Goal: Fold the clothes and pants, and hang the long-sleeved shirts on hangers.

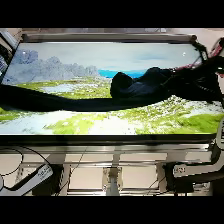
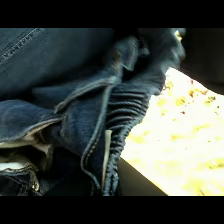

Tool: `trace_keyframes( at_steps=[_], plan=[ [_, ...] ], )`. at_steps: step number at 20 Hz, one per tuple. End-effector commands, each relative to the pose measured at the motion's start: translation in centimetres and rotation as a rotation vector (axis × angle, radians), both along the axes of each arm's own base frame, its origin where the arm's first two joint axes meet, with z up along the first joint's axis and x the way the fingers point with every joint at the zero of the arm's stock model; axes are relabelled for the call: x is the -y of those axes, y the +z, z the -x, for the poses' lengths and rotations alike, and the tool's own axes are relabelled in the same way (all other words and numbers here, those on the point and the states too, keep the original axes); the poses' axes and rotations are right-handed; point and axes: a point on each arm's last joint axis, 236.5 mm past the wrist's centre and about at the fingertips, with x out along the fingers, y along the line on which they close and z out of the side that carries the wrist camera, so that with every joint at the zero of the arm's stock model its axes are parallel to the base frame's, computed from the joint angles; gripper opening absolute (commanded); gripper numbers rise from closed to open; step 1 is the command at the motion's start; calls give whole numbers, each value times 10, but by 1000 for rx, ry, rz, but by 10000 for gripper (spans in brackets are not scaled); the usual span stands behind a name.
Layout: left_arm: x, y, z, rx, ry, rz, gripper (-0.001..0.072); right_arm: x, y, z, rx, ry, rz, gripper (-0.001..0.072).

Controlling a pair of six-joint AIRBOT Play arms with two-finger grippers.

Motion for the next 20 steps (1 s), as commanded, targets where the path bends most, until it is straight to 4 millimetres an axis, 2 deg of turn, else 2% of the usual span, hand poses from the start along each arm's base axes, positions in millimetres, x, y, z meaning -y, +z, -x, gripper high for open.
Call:
trace_keyframes(
  at_steps=[1, 2, 5, 7, 9, 10, 12, 15, 18, 20],
  plan=[
    [11, 28, -18, 132, -83, 60, 38, 36, 11, 15, 9, -94, -16, 22],
    [15, 33, -22, 174, -102, 101, 38, 38, 12, 15, 15, -104, -27, 22],
    [26, 42, -36, 280, -142, 267, 37, 35, 18, -3, 95, -120, -68, 22],
    [24, 34, -36, 275, -155, 329, 38, 32, 23, -13, 144, -113, -85, 23],
    [19, 17, -29, 224, -180, 345, 37, 36, 17, -7, 118, -113, -68, 22],
    [17, 9, -26, 204, -179, 364, 37, 37, 7, 1, 82, -98, -63, 23],
    [18, -13, -21, 166, -160, 413, 37, 46, -26, 23, -7, -102, -20, 22],
    [25, -68, -1, 35, -152, 464, 37, 66, -73, 64, -8, -209, 58, 22],
    [30, -126, 38, -165, -129, 486, 37, 74, -117, 134, -78, -305, 44, 22],
    [39, -159, 72, -311, -161, 496, 37, 82, -138, 171, -132, -381, 36, 22]
  ],
)
